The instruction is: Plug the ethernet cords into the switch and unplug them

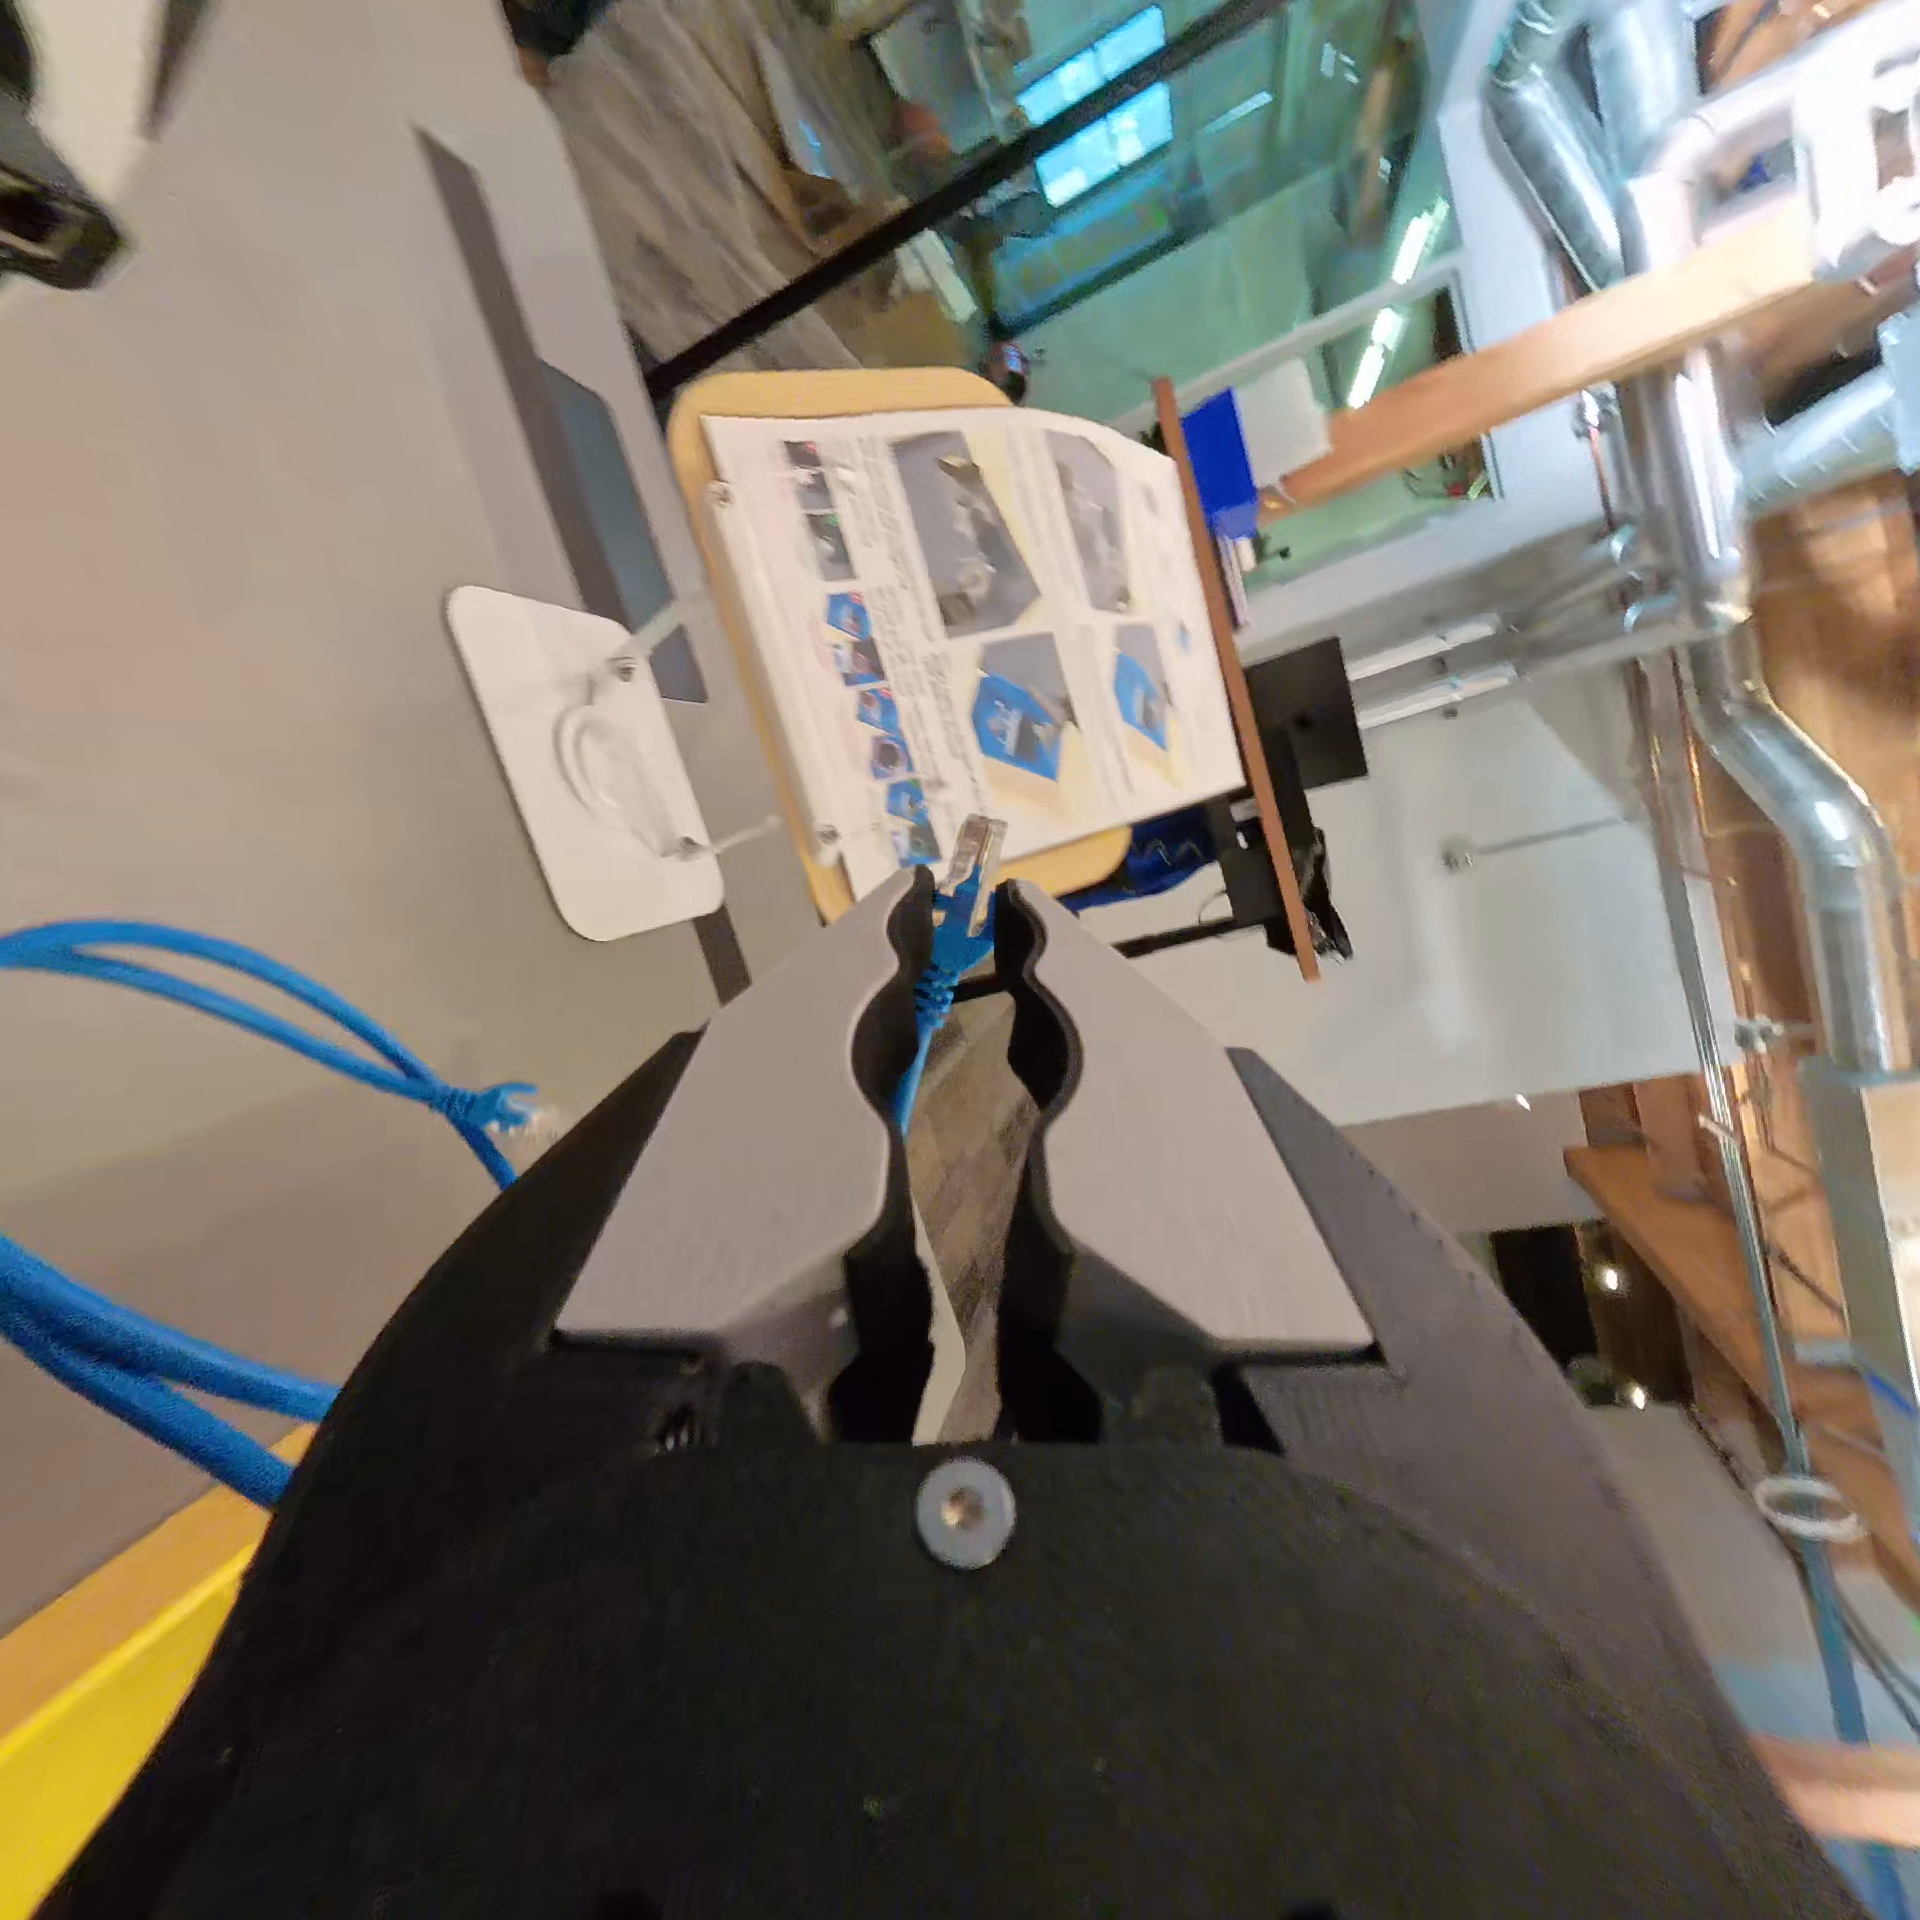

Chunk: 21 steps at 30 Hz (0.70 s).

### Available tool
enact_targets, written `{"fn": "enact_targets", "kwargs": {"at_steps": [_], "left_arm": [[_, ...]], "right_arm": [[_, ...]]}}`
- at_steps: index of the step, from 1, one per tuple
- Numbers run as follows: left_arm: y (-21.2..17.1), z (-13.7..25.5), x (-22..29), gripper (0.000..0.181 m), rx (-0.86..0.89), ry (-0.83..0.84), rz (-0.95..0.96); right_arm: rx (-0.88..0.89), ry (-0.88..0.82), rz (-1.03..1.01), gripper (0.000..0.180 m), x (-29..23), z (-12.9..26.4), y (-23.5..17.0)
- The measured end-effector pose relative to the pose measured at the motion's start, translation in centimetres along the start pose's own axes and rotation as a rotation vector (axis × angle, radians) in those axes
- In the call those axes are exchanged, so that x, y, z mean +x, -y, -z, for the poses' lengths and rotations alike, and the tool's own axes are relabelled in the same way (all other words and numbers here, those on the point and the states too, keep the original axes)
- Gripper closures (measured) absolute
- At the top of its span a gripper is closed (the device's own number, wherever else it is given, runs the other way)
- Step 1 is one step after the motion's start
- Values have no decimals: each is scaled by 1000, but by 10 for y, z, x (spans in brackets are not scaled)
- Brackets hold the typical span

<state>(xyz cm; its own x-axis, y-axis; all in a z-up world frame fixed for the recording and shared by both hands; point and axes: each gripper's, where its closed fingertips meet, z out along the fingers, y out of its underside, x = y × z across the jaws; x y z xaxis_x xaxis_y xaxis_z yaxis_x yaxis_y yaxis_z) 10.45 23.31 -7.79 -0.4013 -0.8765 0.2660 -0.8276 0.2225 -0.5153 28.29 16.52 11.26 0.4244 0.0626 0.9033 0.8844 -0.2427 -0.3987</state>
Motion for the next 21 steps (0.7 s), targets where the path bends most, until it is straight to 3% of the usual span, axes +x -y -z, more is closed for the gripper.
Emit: {"fn": "enact_targets", "kwargs": {"at_steps": [4, 8, 16, 21], "left_arm": [[-9, -2, -5, 106, -3, 20, 11], [-15, -8, -6, 106, -1, 10, 24], [-24, -22, -2, 106, -27, 6, 26], [-23, -19, -6, 106, -26, 26, 29]], "right_arm": [[-92, -110, -43, 169, 47, 28, -43], [-199, -157, -97, 170, 57, 58, -99], [-403, -156, -197, 169, -25, 78, -220], [-448, -131, -244, 169, -78, 78, -260]]}}
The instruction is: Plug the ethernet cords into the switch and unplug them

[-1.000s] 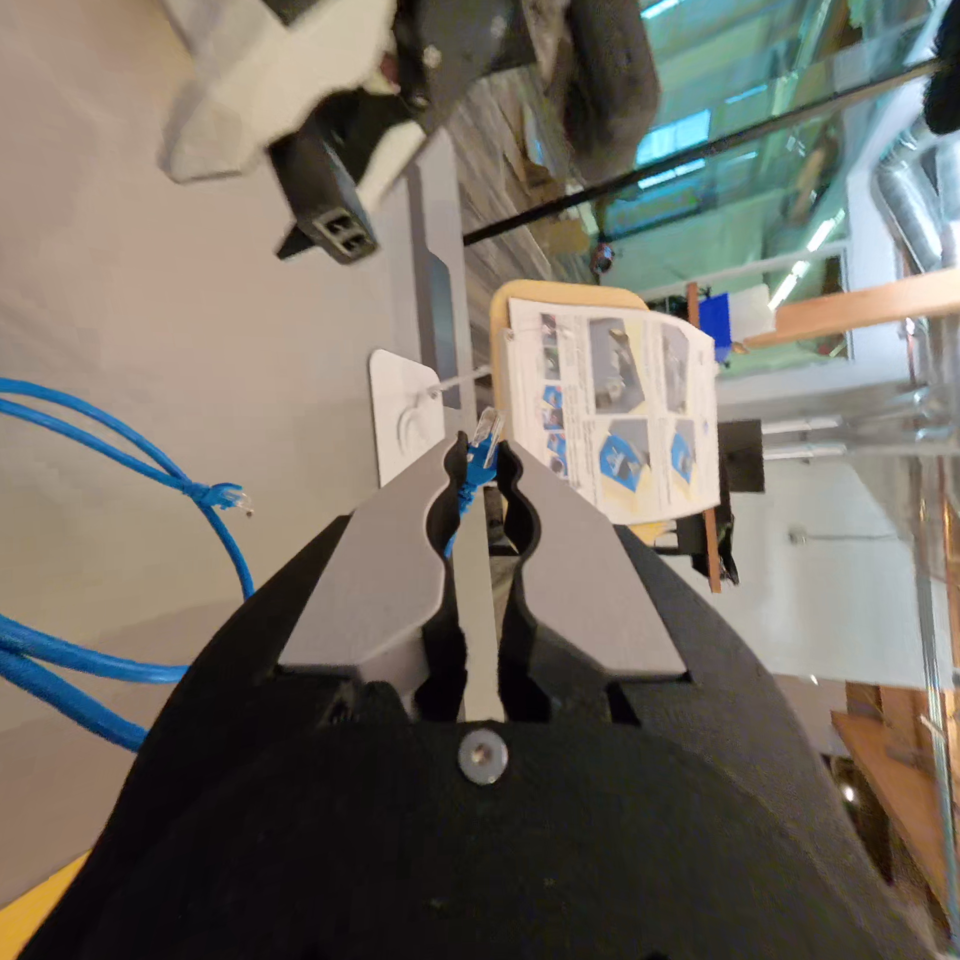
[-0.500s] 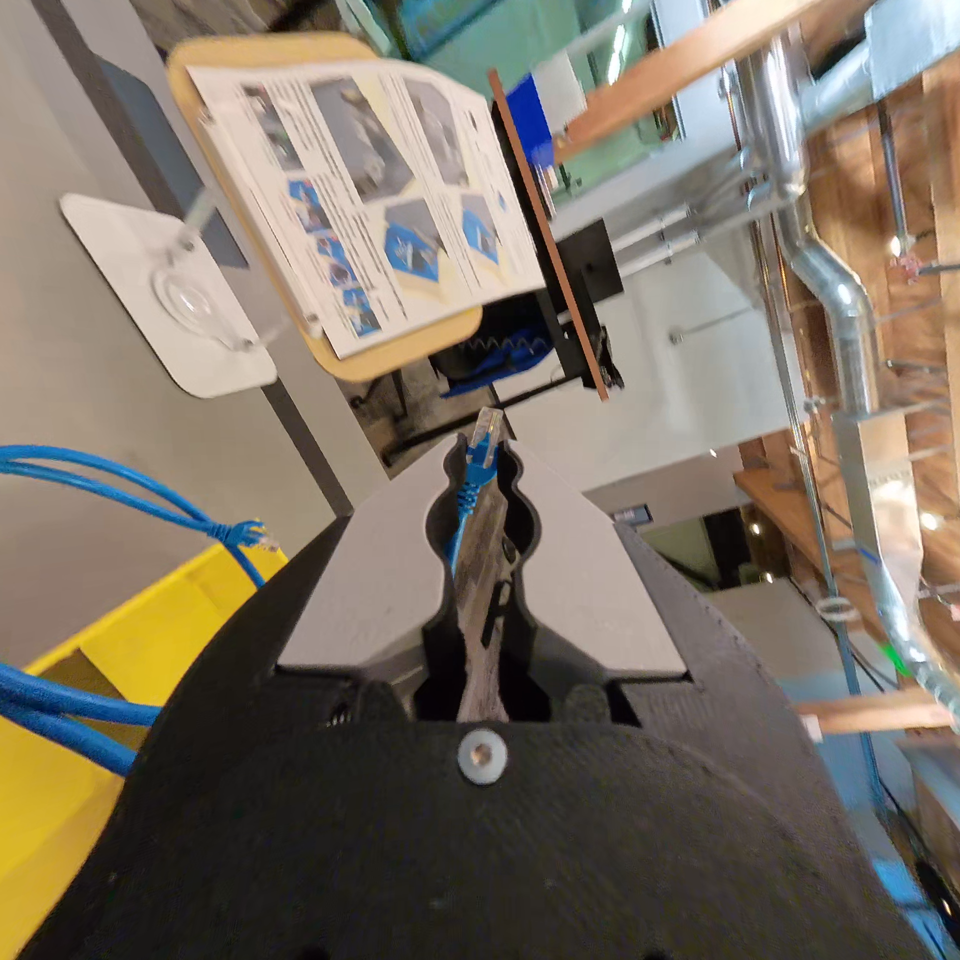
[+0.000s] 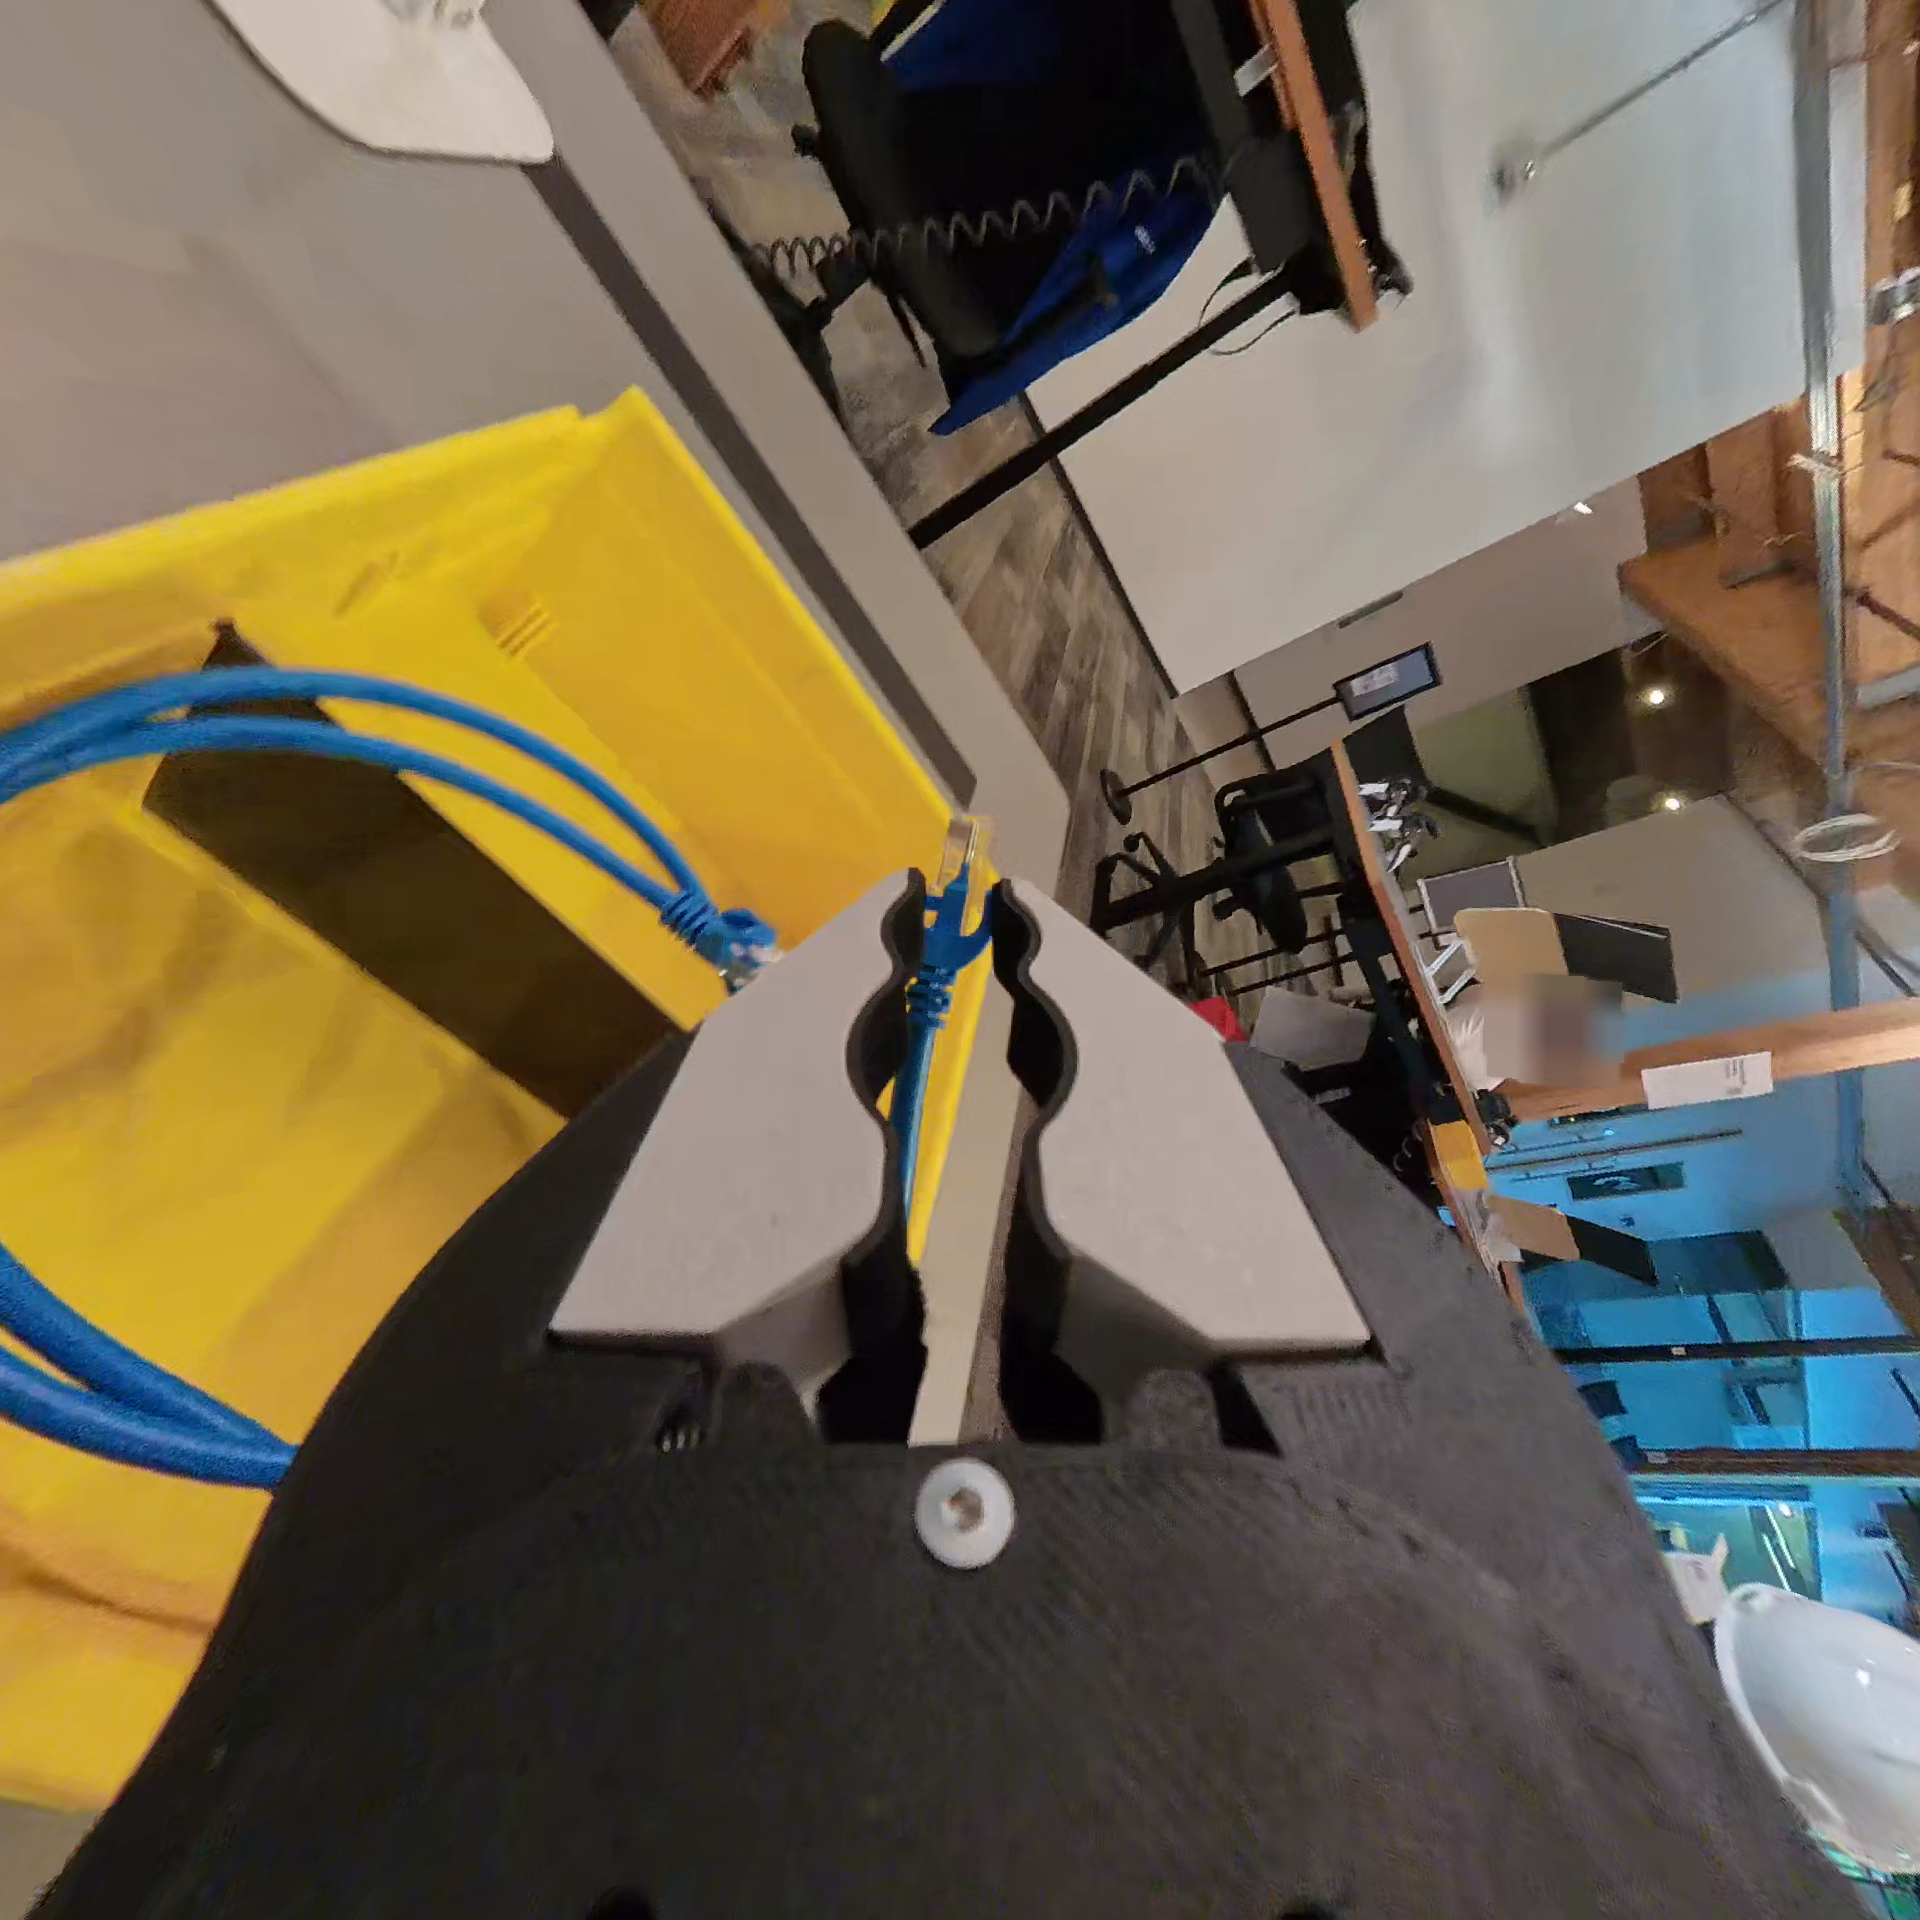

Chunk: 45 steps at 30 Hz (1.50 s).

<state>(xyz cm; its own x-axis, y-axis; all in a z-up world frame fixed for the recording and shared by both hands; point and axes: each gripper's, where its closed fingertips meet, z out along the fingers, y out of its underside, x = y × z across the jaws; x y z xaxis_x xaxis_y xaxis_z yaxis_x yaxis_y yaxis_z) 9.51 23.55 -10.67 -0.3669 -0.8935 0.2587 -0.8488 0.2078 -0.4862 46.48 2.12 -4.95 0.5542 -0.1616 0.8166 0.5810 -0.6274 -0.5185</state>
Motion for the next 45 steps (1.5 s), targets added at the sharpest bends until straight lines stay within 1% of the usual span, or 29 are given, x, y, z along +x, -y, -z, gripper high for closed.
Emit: {"fn": "enact_targets", "kwargs": {"at_steps": [4, 7, 8, 9, 11, 12, 15, 16, 19, 21, 23, 24, 27, 29, 33, 35, 39, 42, 43, 44, 45], "left_arm": [[2, 2, -3, 106, 5, 13, -2], [4, 3, -5, 106, 7, 29, -6], [4, 4, -6, 106, 9, 32, -6], [4, 5, -7, 106, 13, 35, -4], [5, 7, -10, 106, 26, 43, 0], [6, 9, -11, 106, 35, 49, 1], [9, 16, -16, 106, 64, 72, 8], [11, 18, -17, 106, 75, 71, 13], [20, 24, -17, 106, 124, 47, 36], [25, 27, -20, 106, 149, 47, 60], [32, 32, -23, 107, 189, 51, 80], [37, 36, -25, 106, 222, 54, 88], [52, 48, -35, 106, 320, 71, 124], [58, 57, -42, 106, 371, 96, 147], [72, 69, -54, 106, 468, 145, 186], [79, 74, -56, 107, 517, 158, 195], [90, 78, -55, 106, 590, 152, 210], [95, 71, -48, 106, 589, 106, 204], [95, 69, -46, 106, 587, 100, 201], [97, 68, -43, 106, 595, 82, 198], [97, 69, -41, 106, 600, 76, 191]], "right_arm": [[-75, 58, 23, 169, -30, -7, -23], [-176, 200, 58, 168, -64, -11, -47], [-212, 227, 61, 161, -70, -11, -54], [-240, 265, 51, 148, -75, -9, -59], [-256, 313, 45, 127, -76, -2, -60], [-230, 296, 48, 124, -69, 3, -53], [-163, 238, 47, 120, -46, 19, -20], [-121, 222, 58, 121, -41, 25, 0], [98, 261, 40, 122, -52, 44, 91], [259, 320, 69, 121, -80, 57, 158], [367, 396, 89, 119, -117, 68, 214], [395, 442, 73, 120, -135, 70, 236], [471, 687, -69, 119, -192, 80, 292], [492, 814, -177, 119, -216, 79, 318], [510, 1092, -509, 118, -243, 69, 364], [506, 1127, -611, 117, -248, 52, 377], [509, 1171, -696, 120, -261, 31, 395], [553, 1165, -771, 141, -260, 21, 406], [581, 1183, -808, 159, -256, 21, 410], [595, 1189, -822, 173, -253, 20, 411], [605, 1193, -807, 175, -253, 21, 410]]}}
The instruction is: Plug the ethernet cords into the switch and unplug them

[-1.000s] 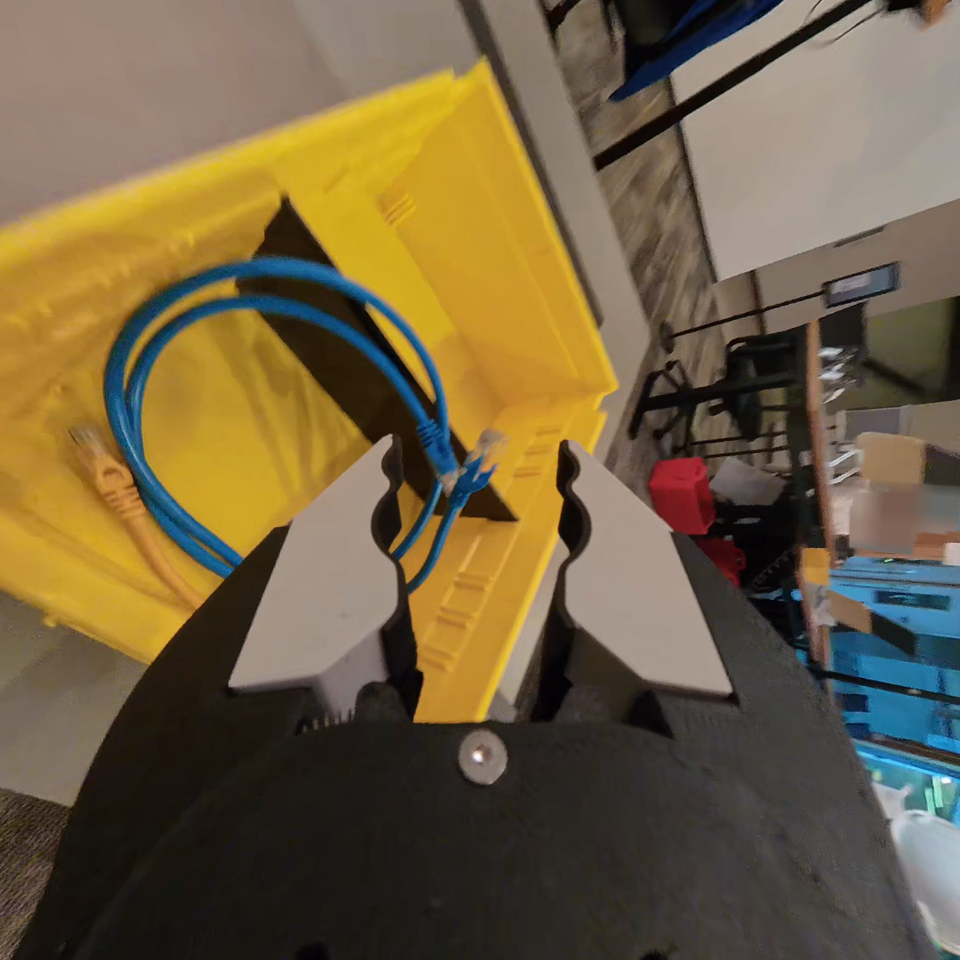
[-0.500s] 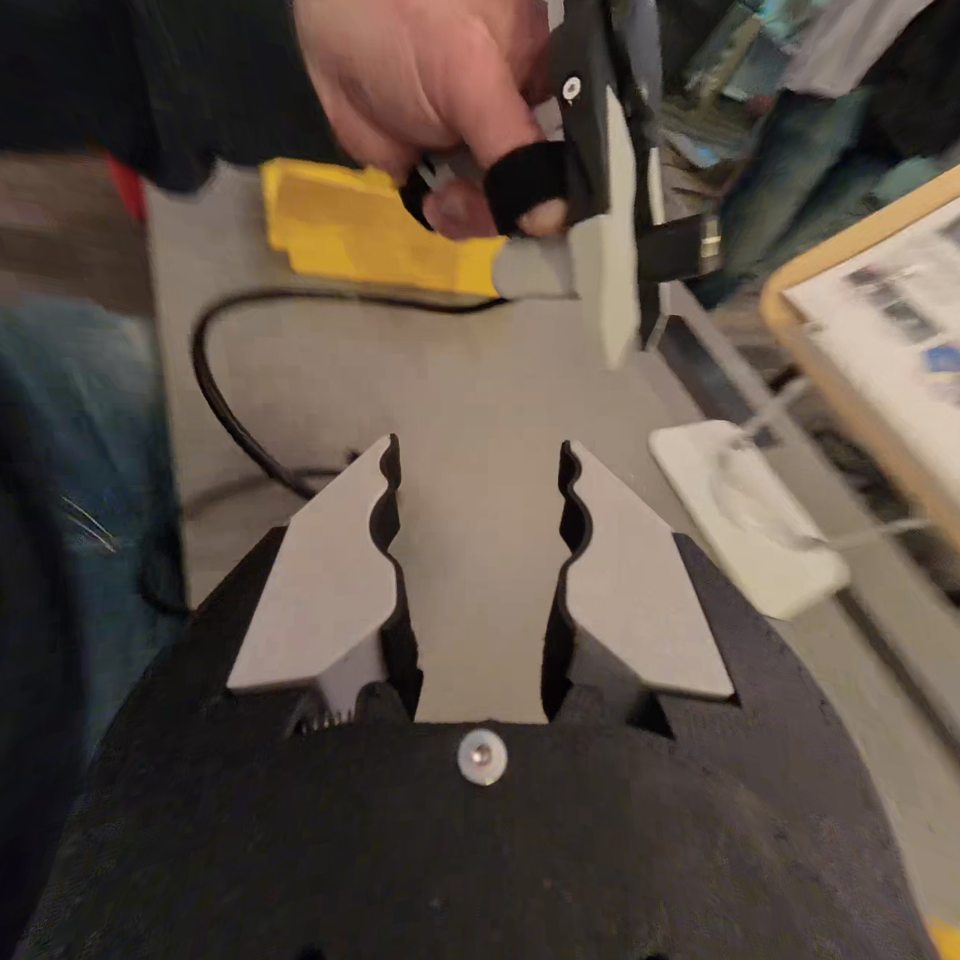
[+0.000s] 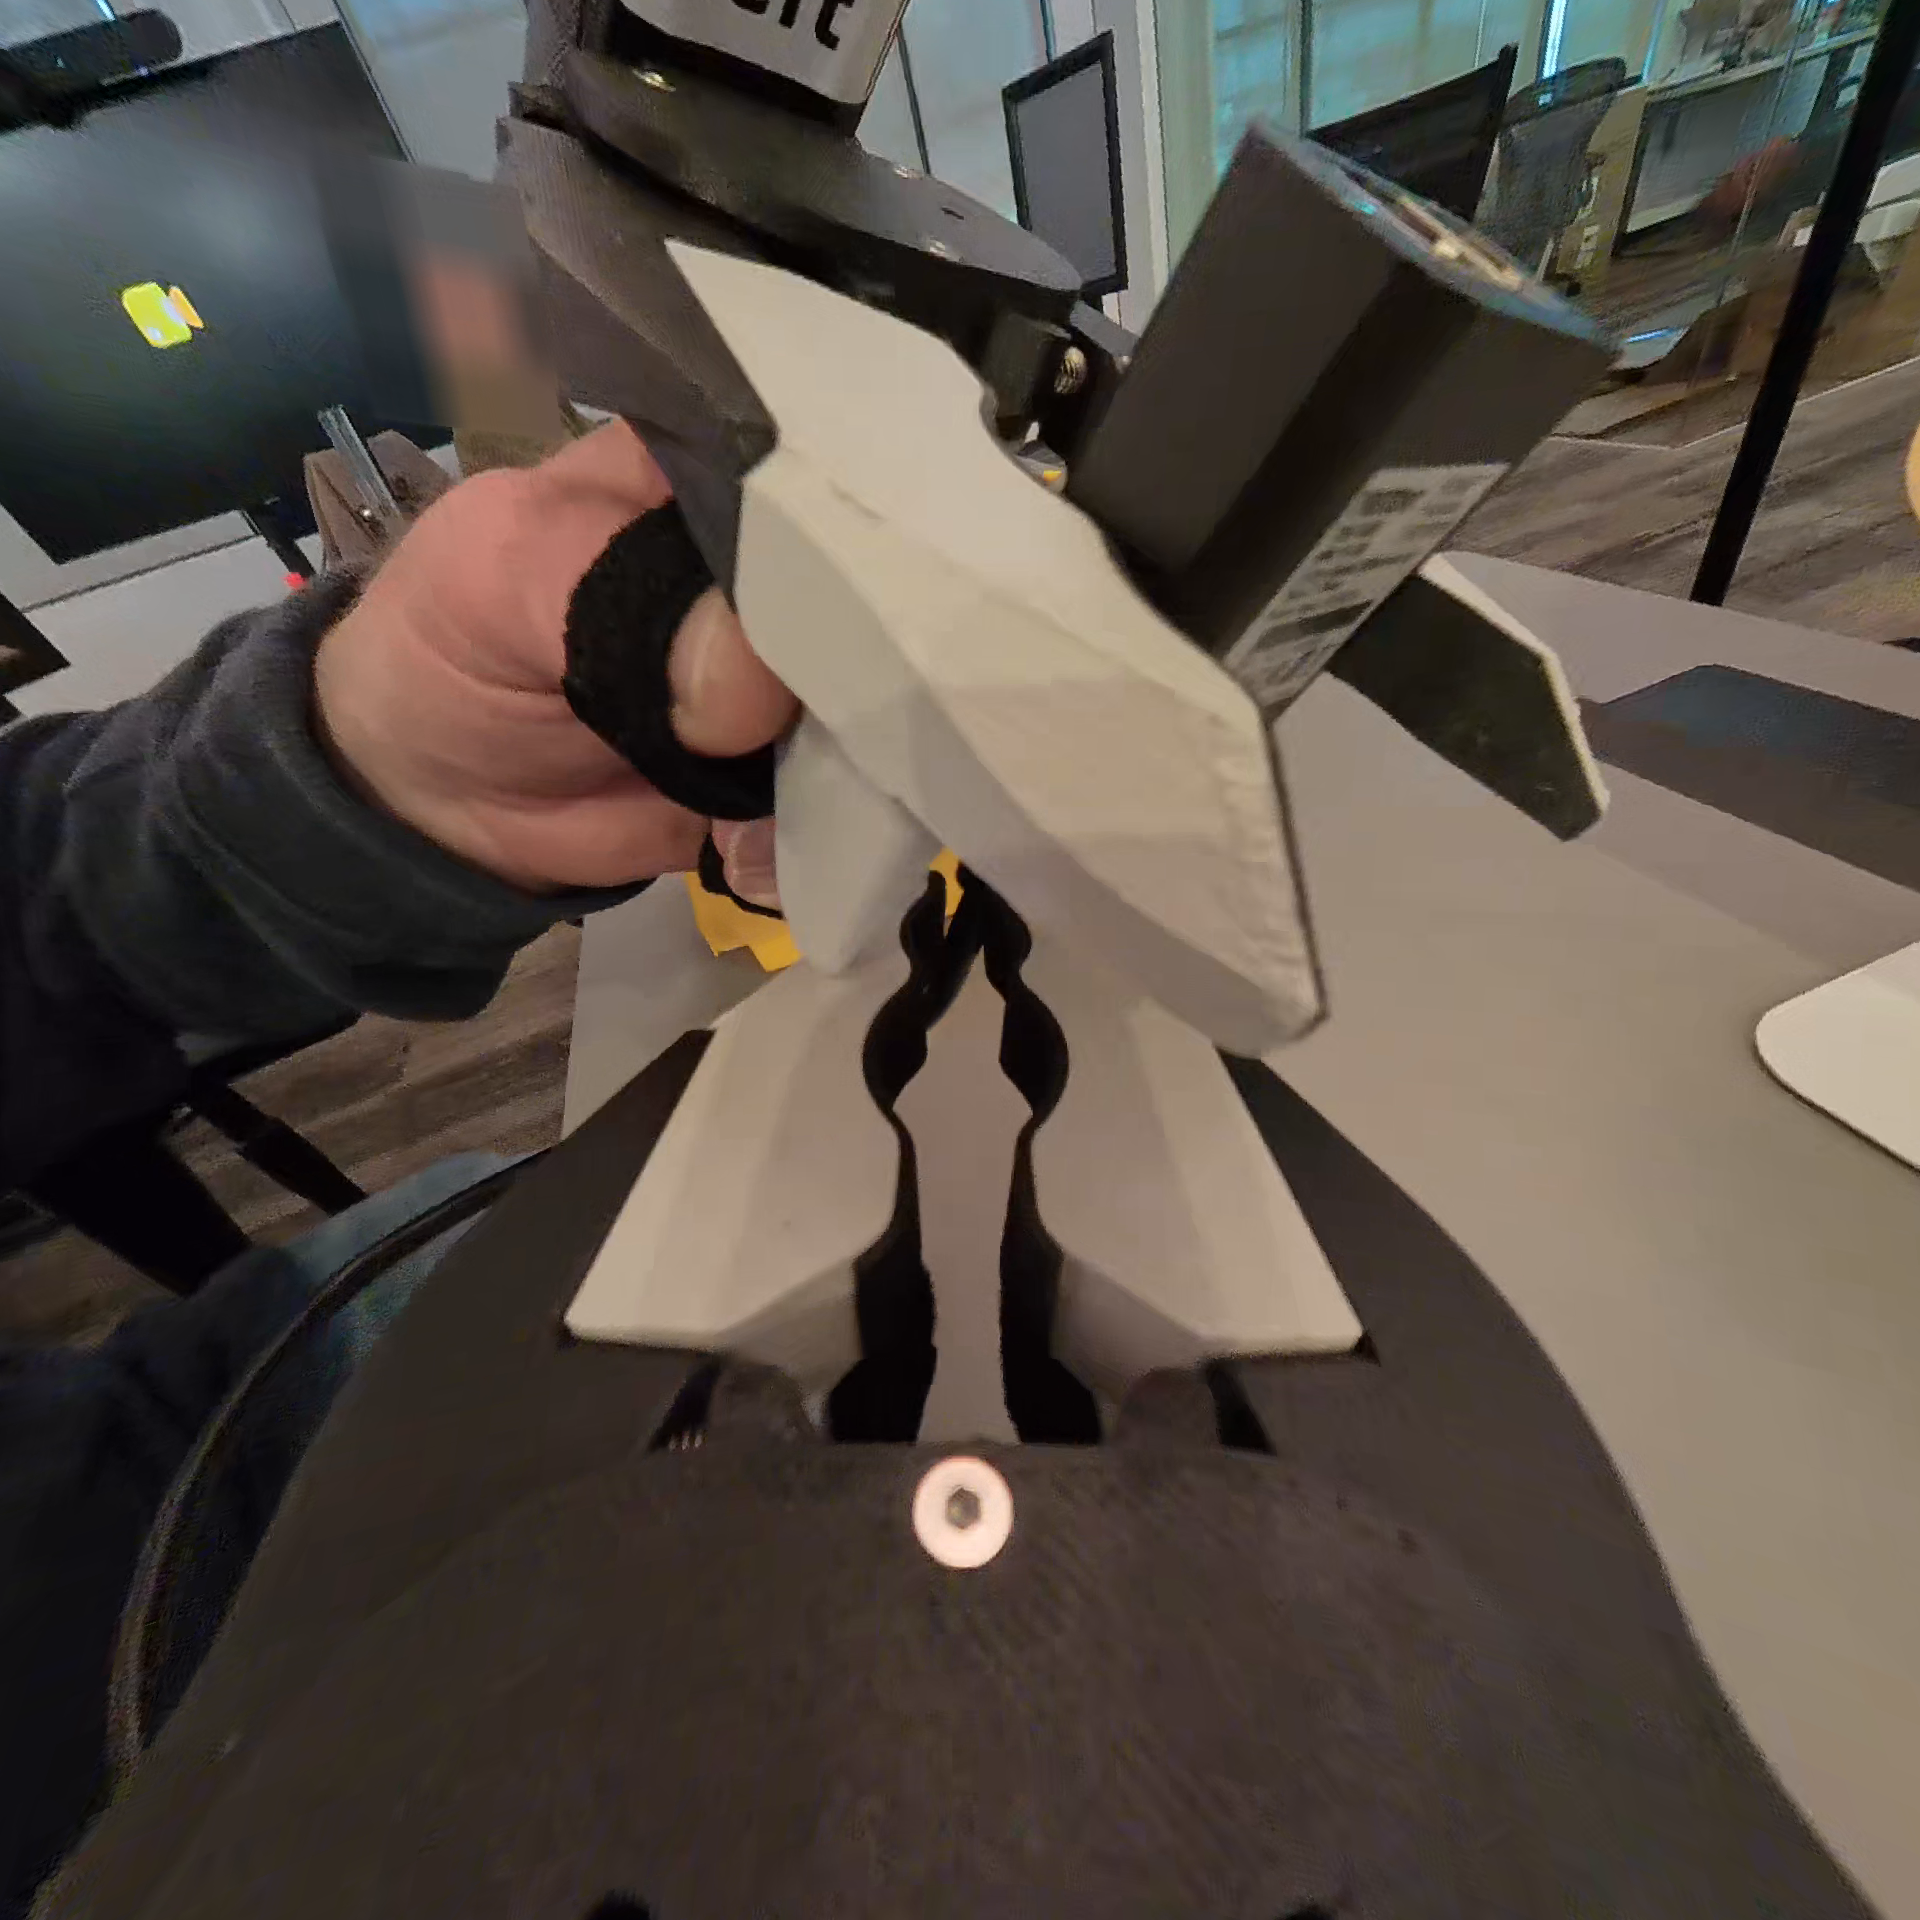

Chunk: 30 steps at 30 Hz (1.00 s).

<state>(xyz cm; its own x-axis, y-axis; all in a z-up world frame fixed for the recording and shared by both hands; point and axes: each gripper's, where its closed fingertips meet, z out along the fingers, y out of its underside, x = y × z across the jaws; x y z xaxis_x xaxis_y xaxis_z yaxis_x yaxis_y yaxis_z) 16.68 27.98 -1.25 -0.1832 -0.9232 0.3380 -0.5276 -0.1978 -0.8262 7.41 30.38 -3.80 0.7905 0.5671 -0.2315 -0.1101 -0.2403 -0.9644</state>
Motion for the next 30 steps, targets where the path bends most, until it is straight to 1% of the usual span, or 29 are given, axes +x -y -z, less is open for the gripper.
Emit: {"fn": "enact_targets", "kwargs": {"at_steps": [2, 4, 7, 8, 9, 12, 14, 18, 20, 21, 23, 24, 25, 27, 29, 30], "left_arm": [[-1, 2, 4, 106, -12, -32, -14], [-2, 6, 11, 105, -12, -87, -44], [-7, 14, 15, 98, -35, -131, -105], [-9, 18, 18, 102, -39, -148, -128], [-10, 22, 19, 101, -40, -156, -158], [-27, 34, 27, 116, -125, -222, -262], [-35, 37, 30, 117, -164, -247, -296], [-50, 33, 41, 121, -231, -327, -287], [-55, 34, 49, 139, -233, -384, -291], [-56, 35, 52, 150, -223, -408, -288], [-50, 35, 50, 155, -162, -391, -230], [-48, 35, 42, 155, -141, -343, -206], [-47, 36, 35, 155, -128, -308, -186], [-40, 41, 25, 155, -56, -274, -80], [-33, 44, 19, 155, 38, -273, 23], [-29, 46, 15, 155, 93, -259, 62]], "right_arm": [[-28, 17, 29, 176, 0, 4, -3], [-76, 79, 31, 177, -3, 10, -5], [-188, 192, 22, 177, -11, 23, -11], [-232, 234, 22, 177, -15, 27, -14], [-282, 279, 16, 177, -18, 32, -18], [-400, 403, -9, 177, -29, 46, -27], [-474, 469, -3, 177, -36, 54, -33], [-612, 604, 1, 177, -47, 66, -45], [-693, 639, 15, 177, -49, 69, -55], [-725, 637, 19, 176, -47, 70, -59], [-733, 599, 17, 176, -37, 66, -57], [-723, 529, 22, 175, -26, 62, -54], [-703, 455, 37, 170, -14, 59, -47], [-652, 326, 126, 159, 1, 60, -30], [-623, 142, 265, 139, 18, 62, -11], [-625, 76, 337, 132, 20, 64, -6]]}}
